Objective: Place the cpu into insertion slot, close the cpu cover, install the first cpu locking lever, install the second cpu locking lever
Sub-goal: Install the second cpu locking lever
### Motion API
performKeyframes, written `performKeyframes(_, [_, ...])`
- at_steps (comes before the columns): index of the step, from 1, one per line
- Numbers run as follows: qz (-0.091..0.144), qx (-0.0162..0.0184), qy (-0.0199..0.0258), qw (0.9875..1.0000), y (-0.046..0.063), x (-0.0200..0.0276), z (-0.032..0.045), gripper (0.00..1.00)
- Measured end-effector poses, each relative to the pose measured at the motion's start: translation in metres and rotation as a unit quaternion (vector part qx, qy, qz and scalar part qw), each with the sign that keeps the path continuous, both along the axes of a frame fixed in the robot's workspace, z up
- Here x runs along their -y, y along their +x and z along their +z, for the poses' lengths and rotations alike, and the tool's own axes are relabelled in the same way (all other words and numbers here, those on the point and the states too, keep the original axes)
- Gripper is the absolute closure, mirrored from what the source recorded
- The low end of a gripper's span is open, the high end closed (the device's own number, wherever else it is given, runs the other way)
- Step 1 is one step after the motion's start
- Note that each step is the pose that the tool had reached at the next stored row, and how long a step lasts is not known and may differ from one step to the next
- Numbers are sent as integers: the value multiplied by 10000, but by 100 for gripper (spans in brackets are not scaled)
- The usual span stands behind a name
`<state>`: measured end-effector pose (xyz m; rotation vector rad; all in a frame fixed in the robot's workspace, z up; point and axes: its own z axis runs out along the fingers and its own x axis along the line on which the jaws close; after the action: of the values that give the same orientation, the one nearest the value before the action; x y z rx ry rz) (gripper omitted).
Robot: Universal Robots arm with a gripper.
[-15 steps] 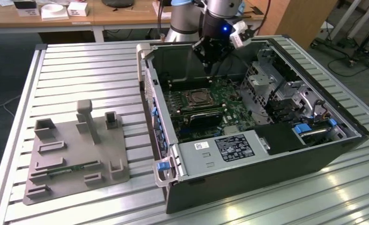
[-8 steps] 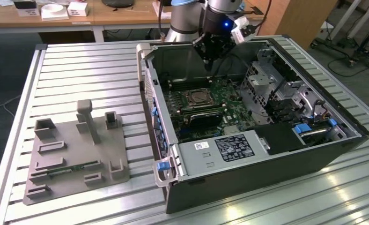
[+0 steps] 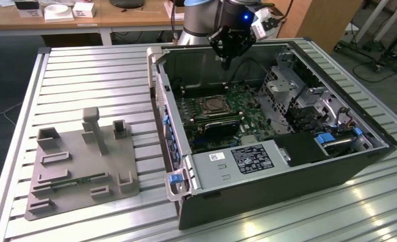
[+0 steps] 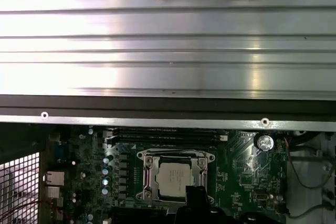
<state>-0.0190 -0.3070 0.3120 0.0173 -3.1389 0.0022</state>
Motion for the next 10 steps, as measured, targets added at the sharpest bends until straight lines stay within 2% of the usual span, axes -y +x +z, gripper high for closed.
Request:
performKeyframes(4, [0,1,2,10000,0,0,8,90])
performKeyframes(5, [-2,-1,10,10000,-4,8,19,90])
performKeyframes(6, [-13,-5,36,10000,-15,30,48,90])
performKeyframes(8, [-51,-22,127,9999,-58,108,156,90])
performKeyframes(10, [-109,-48,271,9996,-124,231,326,90])
